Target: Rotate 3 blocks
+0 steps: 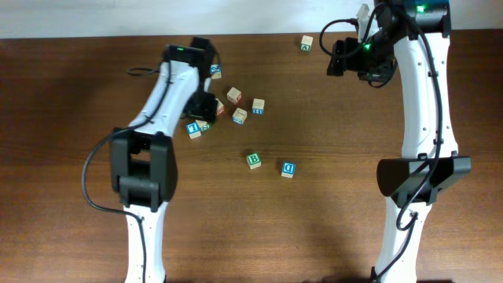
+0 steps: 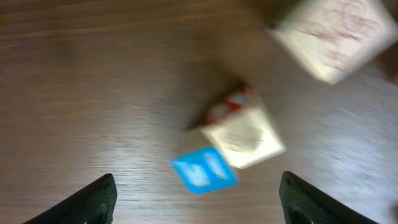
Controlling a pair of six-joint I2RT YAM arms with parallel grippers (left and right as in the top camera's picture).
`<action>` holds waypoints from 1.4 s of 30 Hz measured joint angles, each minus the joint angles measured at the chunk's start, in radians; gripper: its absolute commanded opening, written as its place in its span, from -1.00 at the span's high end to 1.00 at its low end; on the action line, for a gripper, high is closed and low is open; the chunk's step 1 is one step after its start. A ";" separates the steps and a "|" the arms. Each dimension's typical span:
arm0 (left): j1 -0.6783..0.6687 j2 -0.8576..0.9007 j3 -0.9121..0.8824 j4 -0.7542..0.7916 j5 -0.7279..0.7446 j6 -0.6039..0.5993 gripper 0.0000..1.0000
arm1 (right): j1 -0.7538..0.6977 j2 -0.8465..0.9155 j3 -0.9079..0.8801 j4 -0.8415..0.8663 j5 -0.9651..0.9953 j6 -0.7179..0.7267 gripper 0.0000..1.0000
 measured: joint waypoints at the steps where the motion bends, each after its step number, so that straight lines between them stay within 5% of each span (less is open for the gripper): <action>1: 0.024 0.000 -0.002 0.031 0.009 -0.004 -0.42 | 0.000 0.000 0.000 0.000 0.000 -0.001 -0.59; 11: 0.036 -0.025 -0.134 0.092 0.185 -0.087 -0.10 | 0.000 0.000 0.000 0.000 0.000 0.000 -0.59; 24: -0.057 -0.026 -0.143 0.005 0.220 -0.111 -0.35 | 0.000 0.000 0.000 0.000 0.000 0.000 -0.60; 35: -0.202 -0.002 -0.176 -0.212 0.150 -0.111 -0.29 | 0.000 0.000 -0.001 0.002 0.000 0.000 -0.60; 38: -0.201 0.000 -0.176 -0.220 0.127 -0.109 -0.46 | 0.000 0.000 -0.001 0.006 0.000 -0.005 -0.51; 42: -0.179 -0.014 0.072 -0.313 0.109 -0.106 -0.49 | 0.002 0.000 0.000 0.000 -0.046 -0.030 -0.30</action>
